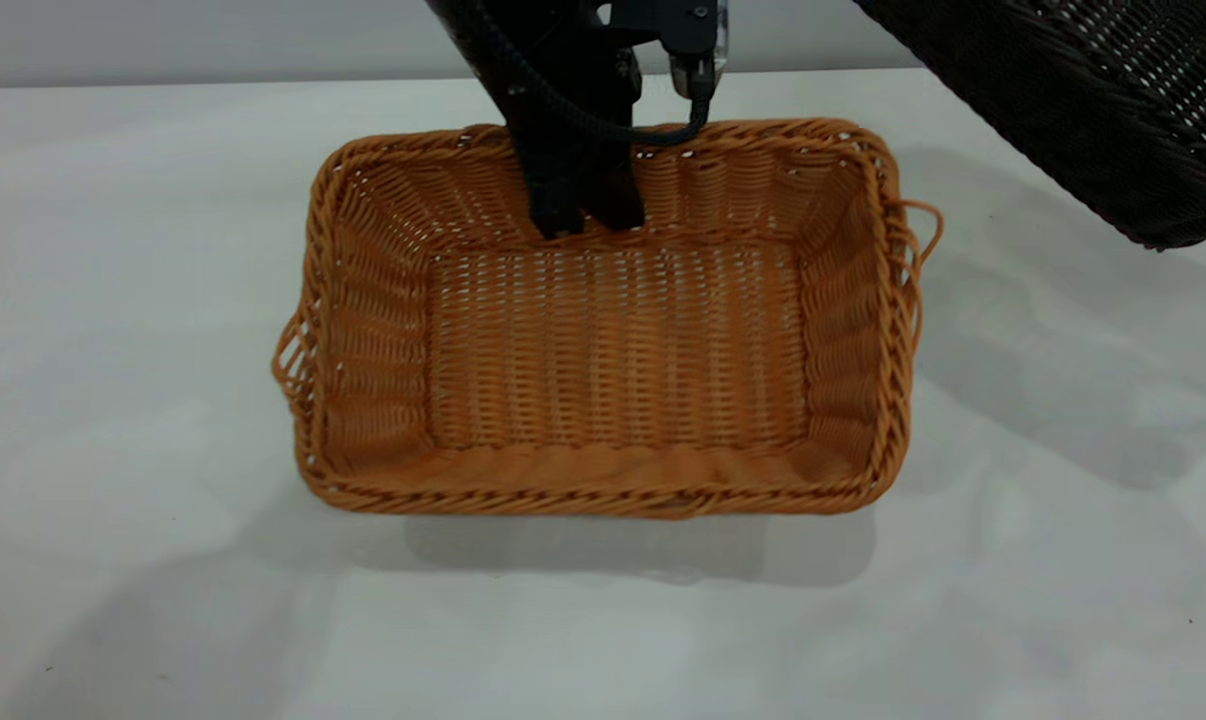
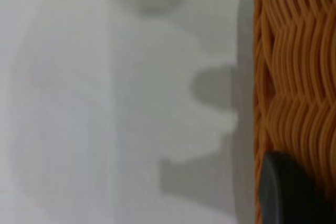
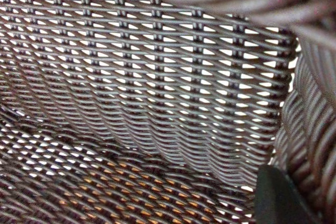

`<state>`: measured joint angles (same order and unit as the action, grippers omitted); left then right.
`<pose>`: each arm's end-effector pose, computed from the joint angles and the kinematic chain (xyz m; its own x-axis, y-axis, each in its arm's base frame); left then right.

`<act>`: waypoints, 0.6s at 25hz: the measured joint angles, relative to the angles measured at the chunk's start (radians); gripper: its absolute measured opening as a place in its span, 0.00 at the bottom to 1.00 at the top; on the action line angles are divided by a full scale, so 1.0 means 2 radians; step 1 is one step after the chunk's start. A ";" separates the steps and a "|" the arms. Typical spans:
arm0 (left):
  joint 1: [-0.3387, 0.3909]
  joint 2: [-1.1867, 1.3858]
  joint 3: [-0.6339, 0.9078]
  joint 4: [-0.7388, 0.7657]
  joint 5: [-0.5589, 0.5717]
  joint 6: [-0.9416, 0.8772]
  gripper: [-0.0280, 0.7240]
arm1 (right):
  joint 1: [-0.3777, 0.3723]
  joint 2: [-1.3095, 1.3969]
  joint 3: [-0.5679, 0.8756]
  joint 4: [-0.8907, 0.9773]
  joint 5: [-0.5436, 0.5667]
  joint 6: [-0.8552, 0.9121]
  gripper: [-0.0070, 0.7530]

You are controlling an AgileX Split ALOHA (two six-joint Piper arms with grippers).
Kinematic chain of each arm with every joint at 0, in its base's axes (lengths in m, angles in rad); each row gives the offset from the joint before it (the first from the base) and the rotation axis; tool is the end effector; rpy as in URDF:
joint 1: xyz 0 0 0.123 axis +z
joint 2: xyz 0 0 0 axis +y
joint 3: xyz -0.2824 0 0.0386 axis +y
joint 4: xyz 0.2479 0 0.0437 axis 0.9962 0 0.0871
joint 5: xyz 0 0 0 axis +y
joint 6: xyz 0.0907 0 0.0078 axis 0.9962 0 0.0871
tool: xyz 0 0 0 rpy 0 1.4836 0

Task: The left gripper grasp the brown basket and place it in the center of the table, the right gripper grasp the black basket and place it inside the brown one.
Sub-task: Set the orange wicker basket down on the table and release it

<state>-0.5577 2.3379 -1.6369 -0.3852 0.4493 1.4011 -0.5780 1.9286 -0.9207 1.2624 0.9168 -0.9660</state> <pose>0.4055 -0.2705 0.0958 0.1524 0.9141 -0.3757 0.9274 -0.0008 0.3741 0.3059 -0.1173 0.1304 -0.7777 0.6027 -0.1787 0.2838 0.5903 0.7557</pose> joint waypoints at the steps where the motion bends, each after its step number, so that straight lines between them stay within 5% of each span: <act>1: -0.001 0.000 0.000 0.000 -0.004 0.000 0.15 | 0.000 0.000 0.000 -0.002 0.001 0.000 0.11; 6: -0.005 0.000 0.000 -0.001 -0.008 0.000 0.23 | 0.000 0.000 0.000 -0.002 0.013 0.000 0.11; 15: -0.006 0.002 -0.001 -0.004 -0.054 -0.014 0.66 | 0.000 0.000 0.000 -0.002 0.020 0.002 0.11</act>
<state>-0.5705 2.3417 -1.6398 -0.3936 0.3412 1.3726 -0.5780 1.9286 -0.9207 1.2585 0.9560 -0.9620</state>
